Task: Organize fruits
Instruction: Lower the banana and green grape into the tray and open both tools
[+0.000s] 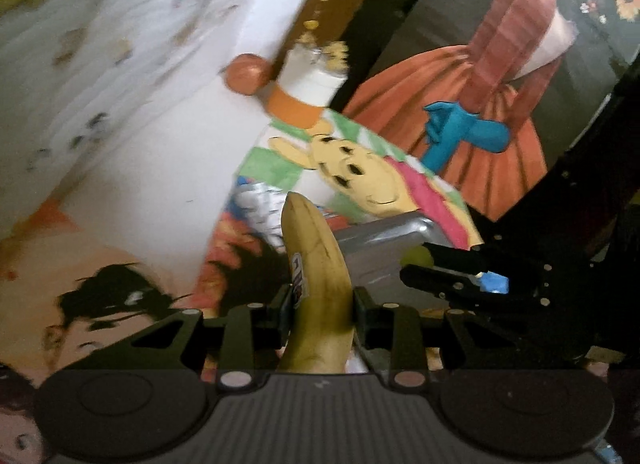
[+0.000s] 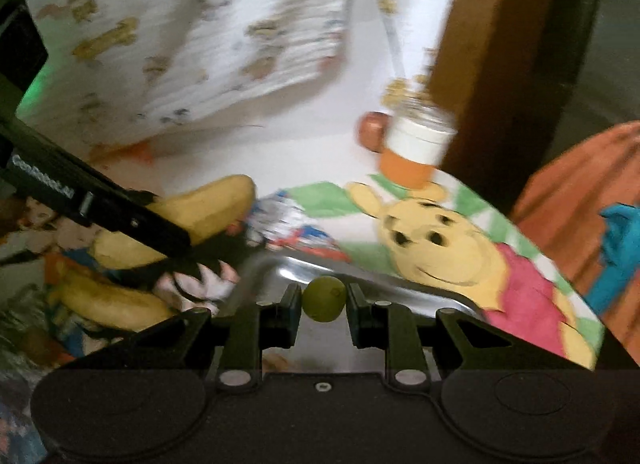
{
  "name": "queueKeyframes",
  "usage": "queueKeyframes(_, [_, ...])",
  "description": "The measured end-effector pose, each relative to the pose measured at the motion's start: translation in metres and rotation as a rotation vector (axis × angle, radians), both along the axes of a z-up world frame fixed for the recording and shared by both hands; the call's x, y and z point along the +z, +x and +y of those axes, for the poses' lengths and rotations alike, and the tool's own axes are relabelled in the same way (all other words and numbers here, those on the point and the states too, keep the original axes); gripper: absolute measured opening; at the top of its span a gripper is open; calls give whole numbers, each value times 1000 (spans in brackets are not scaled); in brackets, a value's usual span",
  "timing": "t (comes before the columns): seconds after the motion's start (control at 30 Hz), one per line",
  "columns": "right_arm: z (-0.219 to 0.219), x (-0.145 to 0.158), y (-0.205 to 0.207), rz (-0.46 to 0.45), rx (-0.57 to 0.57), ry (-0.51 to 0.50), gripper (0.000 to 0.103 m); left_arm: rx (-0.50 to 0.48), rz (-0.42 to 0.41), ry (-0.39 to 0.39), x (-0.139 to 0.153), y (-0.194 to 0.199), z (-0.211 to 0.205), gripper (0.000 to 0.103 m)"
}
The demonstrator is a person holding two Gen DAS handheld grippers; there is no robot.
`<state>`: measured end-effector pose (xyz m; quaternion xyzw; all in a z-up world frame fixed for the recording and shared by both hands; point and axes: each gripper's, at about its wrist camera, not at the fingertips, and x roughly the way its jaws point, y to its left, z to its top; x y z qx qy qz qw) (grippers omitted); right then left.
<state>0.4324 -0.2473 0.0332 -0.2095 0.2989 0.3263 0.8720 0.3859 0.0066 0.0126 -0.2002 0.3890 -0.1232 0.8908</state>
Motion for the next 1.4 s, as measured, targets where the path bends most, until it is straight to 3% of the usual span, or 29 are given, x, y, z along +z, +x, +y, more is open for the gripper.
queueKeyframes(0.33, [-43, -17, 5, 54, -194, 53, 26, -63, -33, 4, 0, 21, -41, 34])
queueKeyframes(0.43, [-45, -24, 7, 66, -212, 51, 26, -72, -19, -3, -5, 28, -49, 34])
queueKeyframes(0.7, [-46, -31, 12, 93, -247, 50, 26, -82, 15, 68, -12, 39, -64, 34])
queueKeyframes(1.1, [-41, -33, 9, 70, -285, 28, 30, -69, 53, 23, -26, 42, -63, 35])
queueKeyframes(1.23, [-38, -31, 3, 49, -294, 28, 34, -44, 66, -13, -28, 42, -59, 39])
queueKeyframes(1.4, [-37, -21, -6, 14, -313, 46, 44, -24, 48, -26, -19, 34, -56, 57])
